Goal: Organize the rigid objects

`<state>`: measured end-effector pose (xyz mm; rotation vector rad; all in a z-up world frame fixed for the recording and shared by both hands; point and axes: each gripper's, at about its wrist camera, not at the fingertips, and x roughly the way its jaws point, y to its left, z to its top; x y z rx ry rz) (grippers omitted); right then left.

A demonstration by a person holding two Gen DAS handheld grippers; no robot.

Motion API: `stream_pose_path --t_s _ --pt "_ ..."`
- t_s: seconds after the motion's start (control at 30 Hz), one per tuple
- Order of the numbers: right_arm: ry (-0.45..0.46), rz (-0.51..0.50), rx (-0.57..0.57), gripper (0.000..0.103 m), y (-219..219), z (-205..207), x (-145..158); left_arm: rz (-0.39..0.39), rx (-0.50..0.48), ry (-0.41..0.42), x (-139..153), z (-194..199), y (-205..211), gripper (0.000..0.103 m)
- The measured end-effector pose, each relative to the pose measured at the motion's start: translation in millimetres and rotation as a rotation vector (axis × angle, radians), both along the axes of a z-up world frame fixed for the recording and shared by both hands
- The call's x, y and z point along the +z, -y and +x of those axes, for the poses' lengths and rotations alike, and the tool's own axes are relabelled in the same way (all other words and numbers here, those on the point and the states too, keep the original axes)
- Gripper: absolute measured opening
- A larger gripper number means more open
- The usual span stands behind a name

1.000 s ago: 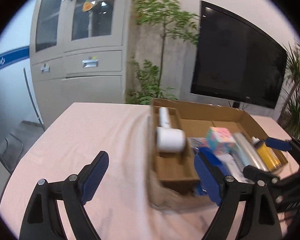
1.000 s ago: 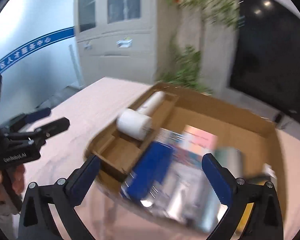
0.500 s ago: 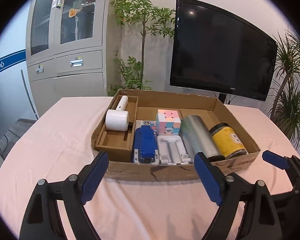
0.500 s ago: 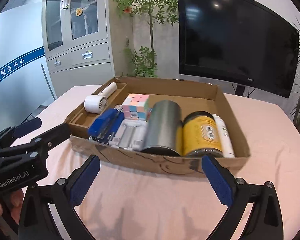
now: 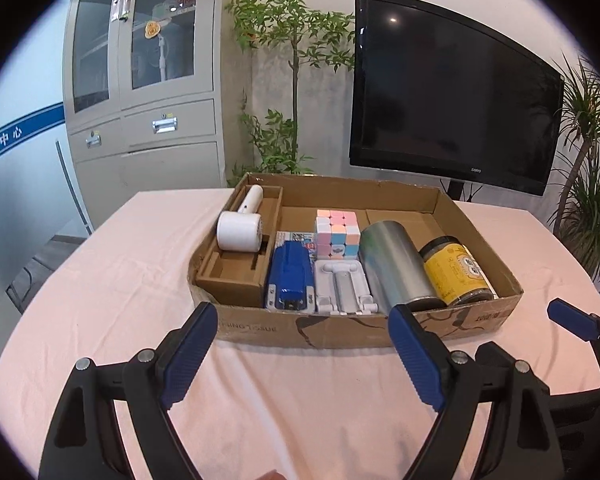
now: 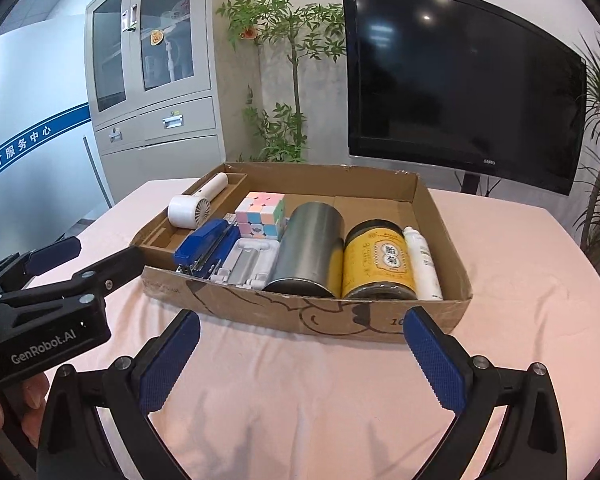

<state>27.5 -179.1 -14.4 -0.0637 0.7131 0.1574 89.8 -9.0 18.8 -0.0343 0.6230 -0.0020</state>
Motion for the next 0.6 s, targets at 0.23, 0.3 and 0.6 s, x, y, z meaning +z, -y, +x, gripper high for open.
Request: stream_pose_path --t_s 0.23,0.3,0.6 --pt "-0.011 -0.009 -0.018 0.103 8 -5 -1 0.011 -0.013 -0.003 -3 -3 10 0.087" --pt "-0.014 -0.008 -0.023 0.103 10 -6 -1 0.011 -0.014 -0.005 -3 -3 12 0.087" --pt "-0.011 -0.020 -0.038 0.103 14 -9 0 0.004 -0.014 -0.016 -5 -2 16 0.087"
